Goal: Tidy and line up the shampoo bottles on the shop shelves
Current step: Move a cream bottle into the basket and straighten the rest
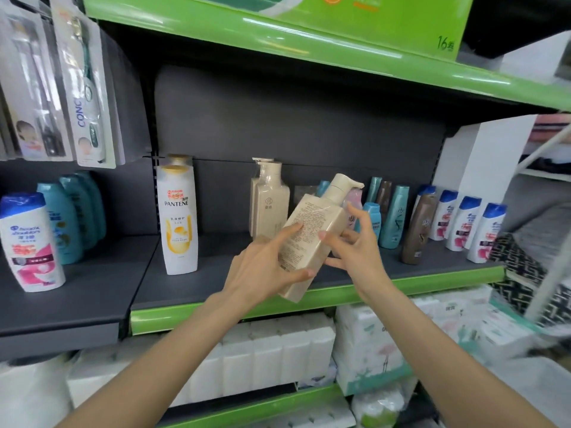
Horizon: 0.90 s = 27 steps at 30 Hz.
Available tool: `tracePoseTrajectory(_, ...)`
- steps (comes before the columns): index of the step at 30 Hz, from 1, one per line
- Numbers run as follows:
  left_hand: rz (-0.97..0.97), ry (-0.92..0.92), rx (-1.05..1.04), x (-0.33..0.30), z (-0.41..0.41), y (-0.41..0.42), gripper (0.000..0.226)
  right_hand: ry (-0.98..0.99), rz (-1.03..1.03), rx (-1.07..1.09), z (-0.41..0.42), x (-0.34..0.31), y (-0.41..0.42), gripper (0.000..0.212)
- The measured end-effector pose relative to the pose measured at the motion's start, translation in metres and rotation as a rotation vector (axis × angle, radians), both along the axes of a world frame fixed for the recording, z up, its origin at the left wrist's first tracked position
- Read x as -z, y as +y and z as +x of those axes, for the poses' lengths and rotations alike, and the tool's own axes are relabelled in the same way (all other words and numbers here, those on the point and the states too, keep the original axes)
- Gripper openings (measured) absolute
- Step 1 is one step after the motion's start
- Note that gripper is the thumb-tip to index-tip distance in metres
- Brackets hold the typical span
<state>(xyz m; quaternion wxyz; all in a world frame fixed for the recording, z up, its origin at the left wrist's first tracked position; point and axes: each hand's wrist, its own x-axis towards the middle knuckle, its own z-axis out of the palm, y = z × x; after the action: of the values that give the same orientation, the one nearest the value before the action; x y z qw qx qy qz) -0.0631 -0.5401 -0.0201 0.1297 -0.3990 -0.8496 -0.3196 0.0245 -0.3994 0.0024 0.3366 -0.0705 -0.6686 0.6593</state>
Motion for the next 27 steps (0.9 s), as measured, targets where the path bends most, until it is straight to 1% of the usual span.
tracePoseTrajectory(4,0.086,-0.101,0.143,0.008,0.009,0.025,0.083,-0.022,0.016,0.040,0.027,-0.001,0.024,0.058)
tracePoseTrajectory(6,0.097,-0.144,0.207,0.010,0.017,0.041,0.085,-0.030,0.018,0.059,0.043,0.000,0.038,0.057)
tracePoseTrajectory(11,0.042,-0.136,0.260,0.013,0.050,0.089,0.080,-0.048,-0.009,0.191,0.085,0.008,0.072,0.054)
tracePoseTrajectory(14,0.001,-0.164,0.299,0.018,0.078,0.117,0.081,-0.057,-0.028,0.276,0.115,0.014,0.094,0.052)
tracePoseTrajectory(17,-0.055,-0.200,0.421,0.021,0.106,0.147,0.079,-0.082,-0.016,0.376,0.148,0.023,0.120,0.051)
tracePoseTrajectory(20,-0.082,-0.300,0.602,0.022,0.134,0.176,0.072,-0.109,0.072,0.440,0.184,0.039,0.149,0.053)
tracePoseTrajectory(21,-0.053,-0.352,0.633,0.024,0.144,0.187,0.071,-0.121,0.086,0.443,0.196,0.044,0.159,0.053)
tracePoseTrajectory(24,0.122,-0.525,0.612,0.031,0.173,0.227,0.069,-0.185,0.109,0.426,0.234,0.055,0.190,0.055)
tracePoseTrajectory(25,0.145,-0.566,0.602,0.034,0.182,0.241,0.072,-0.212,0.133,0.422,0.246,0.059,0.202,0.056)
tracePoseTrajectory(27,0.117,-0.615,0.623,0.040,0.202,0.268,0.083,-0.253,0.175,0.421,0.270,0.065,0.225,0.059)
